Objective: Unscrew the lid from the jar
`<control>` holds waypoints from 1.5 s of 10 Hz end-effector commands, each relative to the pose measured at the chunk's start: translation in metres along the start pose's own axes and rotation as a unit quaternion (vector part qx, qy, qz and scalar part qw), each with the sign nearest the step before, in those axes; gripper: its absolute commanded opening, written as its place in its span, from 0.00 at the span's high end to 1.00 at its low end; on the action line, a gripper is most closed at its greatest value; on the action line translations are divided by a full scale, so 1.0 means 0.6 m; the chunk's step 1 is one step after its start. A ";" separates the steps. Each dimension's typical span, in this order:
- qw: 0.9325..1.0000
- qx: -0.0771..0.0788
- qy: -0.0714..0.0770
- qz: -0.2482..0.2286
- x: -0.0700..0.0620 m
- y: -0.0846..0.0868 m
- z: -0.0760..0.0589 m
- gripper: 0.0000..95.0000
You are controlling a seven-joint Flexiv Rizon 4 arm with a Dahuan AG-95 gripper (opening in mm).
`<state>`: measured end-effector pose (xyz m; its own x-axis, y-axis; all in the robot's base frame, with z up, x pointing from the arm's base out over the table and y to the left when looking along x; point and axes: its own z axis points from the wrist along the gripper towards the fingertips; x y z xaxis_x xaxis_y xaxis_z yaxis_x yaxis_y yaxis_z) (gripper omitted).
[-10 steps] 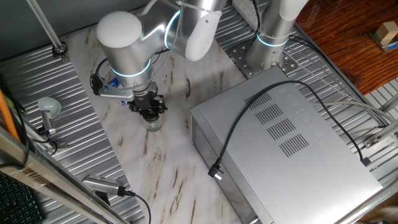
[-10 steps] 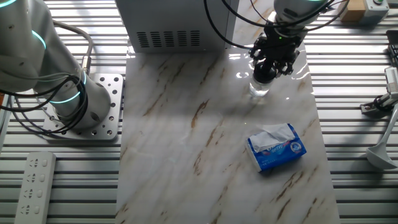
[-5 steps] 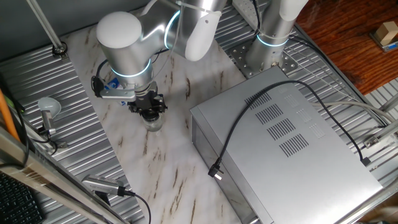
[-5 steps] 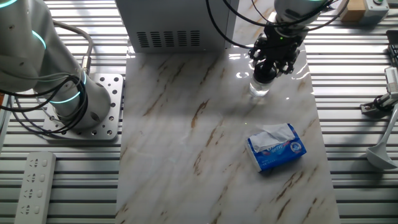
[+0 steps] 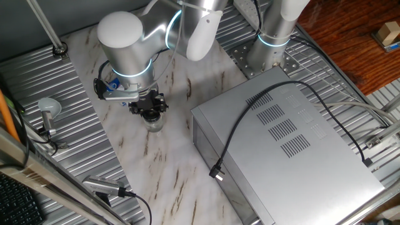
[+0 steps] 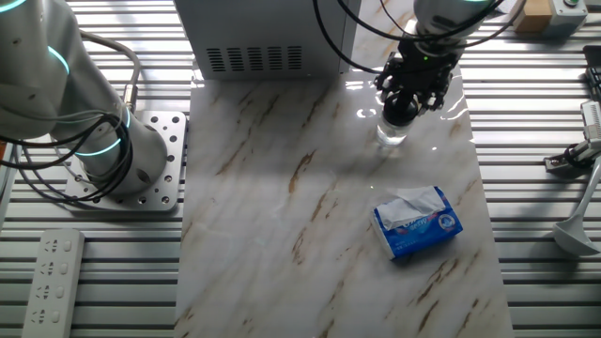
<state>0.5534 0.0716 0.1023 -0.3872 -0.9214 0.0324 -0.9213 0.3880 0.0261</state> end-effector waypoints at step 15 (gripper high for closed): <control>1.000 0.001 0.006 -0.014 0.000 0.000 -0.005 0.40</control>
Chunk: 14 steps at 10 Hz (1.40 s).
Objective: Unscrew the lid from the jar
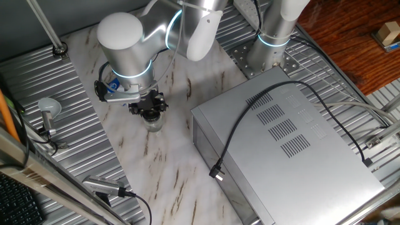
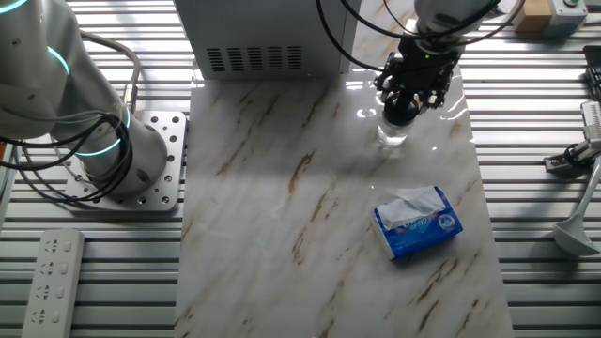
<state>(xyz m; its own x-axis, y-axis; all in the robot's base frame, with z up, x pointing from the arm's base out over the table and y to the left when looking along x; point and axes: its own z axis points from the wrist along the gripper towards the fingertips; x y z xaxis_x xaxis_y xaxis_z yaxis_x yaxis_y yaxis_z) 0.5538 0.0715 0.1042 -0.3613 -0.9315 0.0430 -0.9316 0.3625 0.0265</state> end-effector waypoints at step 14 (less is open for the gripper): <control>1.000 -0.003 -0.006 0.008 0.000 0.001 0.004 0.40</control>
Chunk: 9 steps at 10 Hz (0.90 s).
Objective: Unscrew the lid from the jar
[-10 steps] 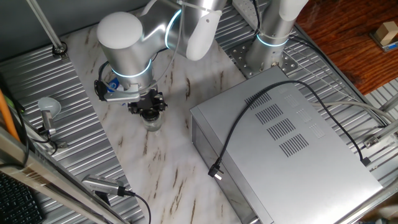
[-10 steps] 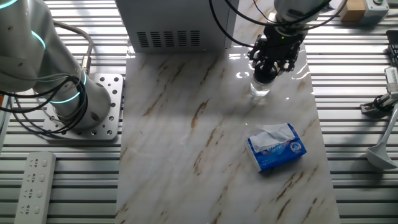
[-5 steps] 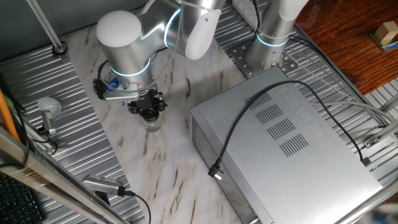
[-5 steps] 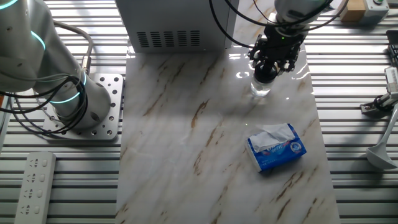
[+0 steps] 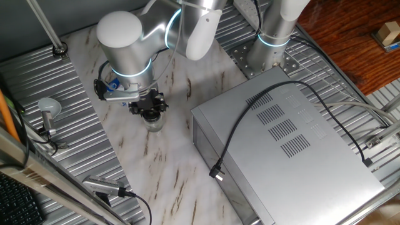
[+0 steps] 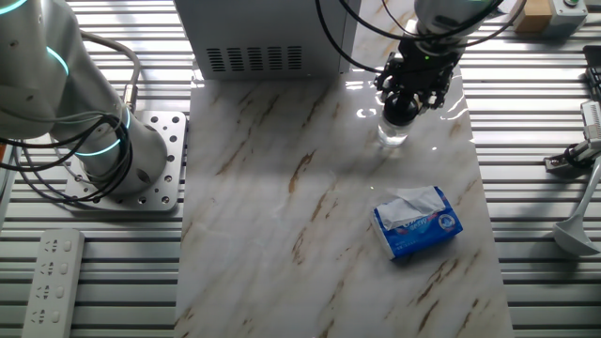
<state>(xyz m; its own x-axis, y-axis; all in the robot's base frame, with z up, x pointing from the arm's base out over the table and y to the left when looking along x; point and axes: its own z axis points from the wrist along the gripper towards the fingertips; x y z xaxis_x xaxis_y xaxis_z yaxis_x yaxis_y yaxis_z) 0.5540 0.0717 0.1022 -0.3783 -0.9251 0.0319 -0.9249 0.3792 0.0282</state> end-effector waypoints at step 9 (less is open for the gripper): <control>0.998 0.001 0.004 -0.068 0.001 0.001 0.001 0.40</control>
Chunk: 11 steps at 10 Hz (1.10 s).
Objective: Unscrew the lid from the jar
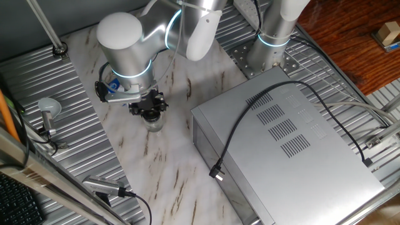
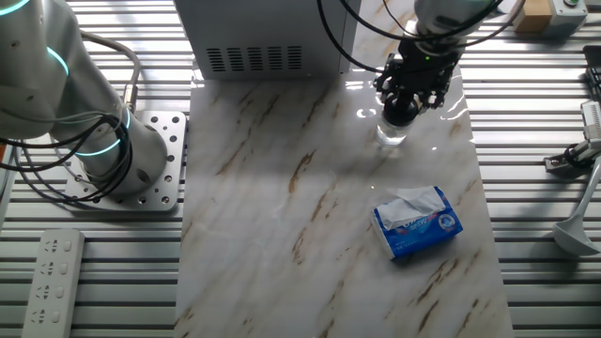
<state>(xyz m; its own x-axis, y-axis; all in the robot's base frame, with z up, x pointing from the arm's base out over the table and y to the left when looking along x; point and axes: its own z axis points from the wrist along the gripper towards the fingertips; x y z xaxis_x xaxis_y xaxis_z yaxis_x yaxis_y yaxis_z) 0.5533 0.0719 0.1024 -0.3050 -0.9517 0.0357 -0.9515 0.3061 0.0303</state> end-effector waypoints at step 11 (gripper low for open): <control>0.984 0.003 0.000 -0.180 0.001 0.001 0.000 0.40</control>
<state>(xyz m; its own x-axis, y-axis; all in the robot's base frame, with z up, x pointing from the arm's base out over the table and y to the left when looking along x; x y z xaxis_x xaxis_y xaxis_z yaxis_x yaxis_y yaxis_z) 0.5528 0.0712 0.1029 0.0491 -0.9985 0.0245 -0.9982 -0.0482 0.0358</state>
